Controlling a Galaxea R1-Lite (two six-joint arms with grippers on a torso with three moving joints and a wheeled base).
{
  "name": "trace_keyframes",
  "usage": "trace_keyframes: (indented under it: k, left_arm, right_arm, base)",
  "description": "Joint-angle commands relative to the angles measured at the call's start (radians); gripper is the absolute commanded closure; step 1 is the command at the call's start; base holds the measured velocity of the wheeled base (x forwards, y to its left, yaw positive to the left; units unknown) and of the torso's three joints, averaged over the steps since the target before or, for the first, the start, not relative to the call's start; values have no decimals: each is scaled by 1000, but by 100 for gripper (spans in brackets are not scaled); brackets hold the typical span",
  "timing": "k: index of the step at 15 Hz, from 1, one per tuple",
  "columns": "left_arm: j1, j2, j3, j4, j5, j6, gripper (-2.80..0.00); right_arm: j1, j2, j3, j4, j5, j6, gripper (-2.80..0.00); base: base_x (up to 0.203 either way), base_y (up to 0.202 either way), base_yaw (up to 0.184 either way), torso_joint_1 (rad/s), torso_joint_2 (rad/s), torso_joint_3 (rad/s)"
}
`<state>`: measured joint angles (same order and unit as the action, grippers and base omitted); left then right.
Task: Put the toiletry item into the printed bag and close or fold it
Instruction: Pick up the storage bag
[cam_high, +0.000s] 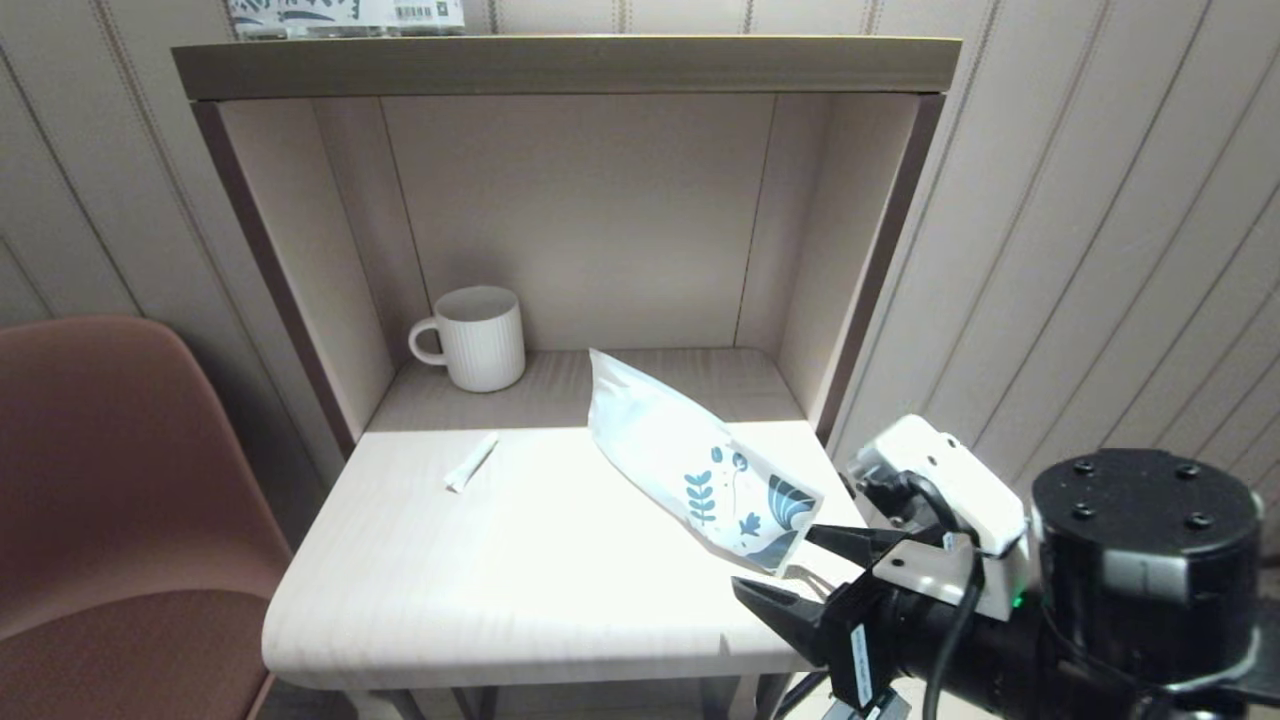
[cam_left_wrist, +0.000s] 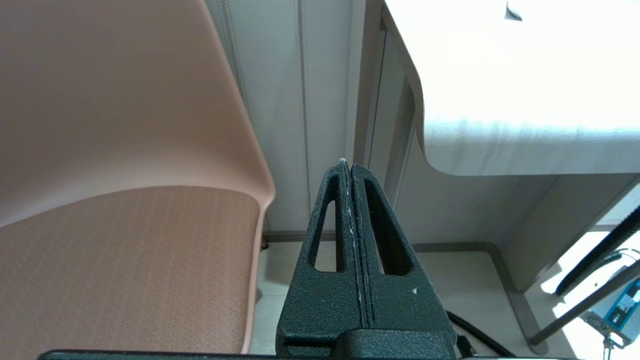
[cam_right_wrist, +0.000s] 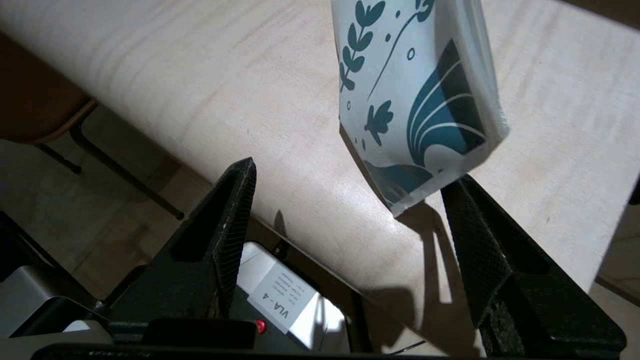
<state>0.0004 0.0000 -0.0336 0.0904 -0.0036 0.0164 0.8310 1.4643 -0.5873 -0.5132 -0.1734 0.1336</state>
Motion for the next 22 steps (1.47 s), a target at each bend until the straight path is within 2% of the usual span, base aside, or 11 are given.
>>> trace_keyframes:
  k: [1,5,10,22]
  left_arm:
    - [1,0,0,1,1,0,0]
    - [1,0,0,0,1,0,0]
    - [0,0,0,0,1,0,0]
    - [1,0,0,2,1,5,0]
  right_arm:
    - [-22,82,-38,-4,17,1,-280]
    - [-88,177,-135,-5,55,4,-280]
    - [-130,202,-167,-5,89,6,-280]
    - [-108,131,-144,-5,88,4,-280]
  base:
    - [0,0,0,0,0,0]
    - [0,0,0,0,0,0]
    - [0,0,0,0,0,0]
    - [0,0,0,0,0,0]
